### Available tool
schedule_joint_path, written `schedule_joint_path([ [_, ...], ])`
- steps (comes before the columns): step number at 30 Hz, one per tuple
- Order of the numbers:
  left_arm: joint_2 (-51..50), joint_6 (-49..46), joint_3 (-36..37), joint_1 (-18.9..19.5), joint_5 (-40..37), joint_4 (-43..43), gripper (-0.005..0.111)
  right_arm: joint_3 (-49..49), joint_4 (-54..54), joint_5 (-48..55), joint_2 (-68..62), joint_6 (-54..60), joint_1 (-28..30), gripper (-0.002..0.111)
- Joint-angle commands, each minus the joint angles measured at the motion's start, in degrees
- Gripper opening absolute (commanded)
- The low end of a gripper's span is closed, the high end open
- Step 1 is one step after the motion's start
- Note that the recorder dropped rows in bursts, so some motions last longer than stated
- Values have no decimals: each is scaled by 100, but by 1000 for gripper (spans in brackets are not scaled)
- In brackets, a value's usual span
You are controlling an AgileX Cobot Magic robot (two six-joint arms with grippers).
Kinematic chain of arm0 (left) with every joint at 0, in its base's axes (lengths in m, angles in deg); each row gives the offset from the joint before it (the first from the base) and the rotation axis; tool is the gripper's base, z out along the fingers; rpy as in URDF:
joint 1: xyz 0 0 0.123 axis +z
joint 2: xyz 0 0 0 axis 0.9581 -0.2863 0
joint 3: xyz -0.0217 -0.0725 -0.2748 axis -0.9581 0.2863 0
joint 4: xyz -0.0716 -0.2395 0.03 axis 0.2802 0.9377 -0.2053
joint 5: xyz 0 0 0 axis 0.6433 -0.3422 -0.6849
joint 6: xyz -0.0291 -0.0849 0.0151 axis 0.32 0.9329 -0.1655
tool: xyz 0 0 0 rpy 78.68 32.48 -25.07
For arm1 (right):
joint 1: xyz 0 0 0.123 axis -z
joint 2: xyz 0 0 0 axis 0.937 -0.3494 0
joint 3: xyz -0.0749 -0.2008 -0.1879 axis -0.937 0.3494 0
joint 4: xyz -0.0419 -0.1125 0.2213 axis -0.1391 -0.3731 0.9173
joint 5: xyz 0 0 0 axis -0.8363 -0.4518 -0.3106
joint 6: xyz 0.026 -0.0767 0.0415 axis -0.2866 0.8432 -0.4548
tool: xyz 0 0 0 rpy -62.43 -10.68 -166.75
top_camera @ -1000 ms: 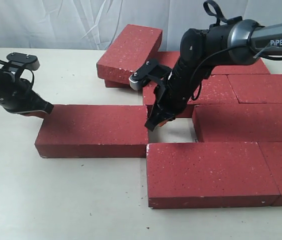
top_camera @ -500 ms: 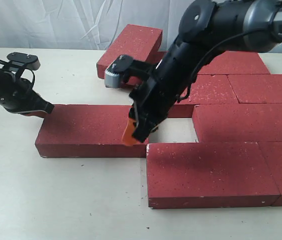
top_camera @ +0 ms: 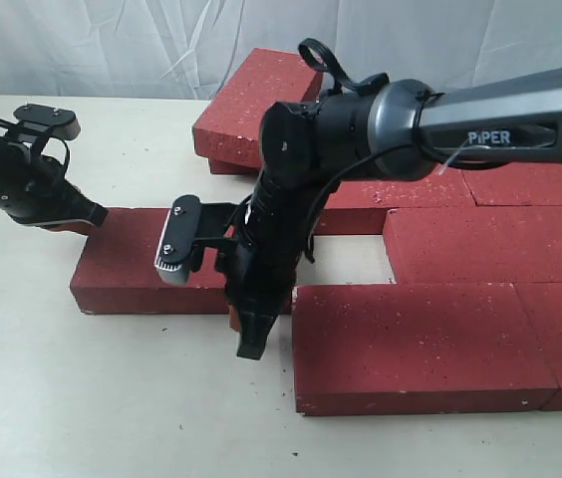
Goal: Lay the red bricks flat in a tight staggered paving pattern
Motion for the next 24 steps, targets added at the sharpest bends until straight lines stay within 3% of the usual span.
schedule_joint_path([
  [1, 10, -13, 16, -55, -263, 122, 0, 32, -462, -183, -77, -363, 16, -1],
  [17, 10, -13, 16, -68, -263, 232, 0, 32, -1075, -402, -75, -998, 16, -1],
  [24, 10, -13, 16, -68, -238, 232, 0, -105, -527, 381, 509, -998, 4, -1],
])
